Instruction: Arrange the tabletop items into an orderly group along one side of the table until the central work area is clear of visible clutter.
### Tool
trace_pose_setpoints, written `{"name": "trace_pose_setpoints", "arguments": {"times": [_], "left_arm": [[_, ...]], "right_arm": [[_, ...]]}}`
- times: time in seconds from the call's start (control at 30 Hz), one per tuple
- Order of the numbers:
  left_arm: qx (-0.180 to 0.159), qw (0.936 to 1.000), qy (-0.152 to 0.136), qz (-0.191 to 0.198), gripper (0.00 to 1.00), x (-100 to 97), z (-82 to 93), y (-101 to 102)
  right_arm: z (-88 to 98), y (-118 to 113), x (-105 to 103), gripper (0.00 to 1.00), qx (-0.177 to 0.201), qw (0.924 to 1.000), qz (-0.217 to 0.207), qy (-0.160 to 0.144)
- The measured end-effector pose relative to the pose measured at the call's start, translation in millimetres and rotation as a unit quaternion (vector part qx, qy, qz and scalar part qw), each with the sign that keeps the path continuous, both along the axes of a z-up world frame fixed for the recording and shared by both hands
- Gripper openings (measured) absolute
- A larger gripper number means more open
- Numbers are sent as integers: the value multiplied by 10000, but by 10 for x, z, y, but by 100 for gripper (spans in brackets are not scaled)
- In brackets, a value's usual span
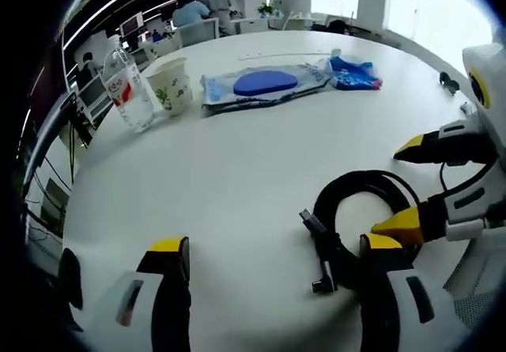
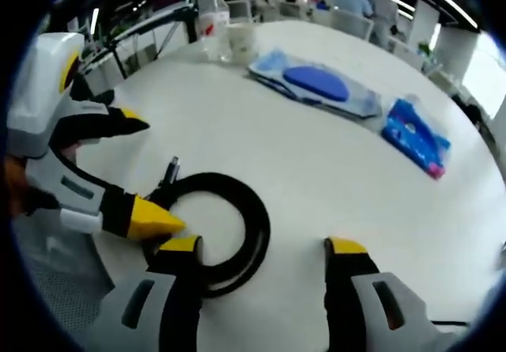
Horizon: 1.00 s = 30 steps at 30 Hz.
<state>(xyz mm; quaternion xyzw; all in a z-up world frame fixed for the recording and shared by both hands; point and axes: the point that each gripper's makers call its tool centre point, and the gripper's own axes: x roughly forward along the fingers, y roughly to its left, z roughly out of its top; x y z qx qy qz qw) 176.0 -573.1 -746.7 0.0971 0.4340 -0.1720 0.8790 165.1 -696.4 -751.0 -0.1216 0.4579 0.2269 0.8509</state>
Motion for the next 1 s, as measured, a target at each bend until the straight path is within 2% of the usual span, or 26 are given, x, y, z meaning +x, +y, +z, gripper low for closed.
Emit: {"name": "trace_pose_setpoints", "arguments": {"times": [0.07,0.23,0.43,0.53,1.0], "left_arm": [[94,9999,61,-131,84,-28,-22,-21],[50,9998,85,-161,78,-49,-21,-50],[11,9997,209,-141,66,-107,-3,-140],[31,9993,209,-302,59,-118,9,-191],[101,9988,373,-309,37,-160,19,-241]], "right_arm": [[-3,1,1,59,-26,10000,-15,40],[5,44,-18,55,-76,9999,72,123],[18,150,-64,42,-146,9994,253,190],[16,174,-79,38,-171,9992,303,212],[23,224,-99,13,-284,9981,510,180]]}}
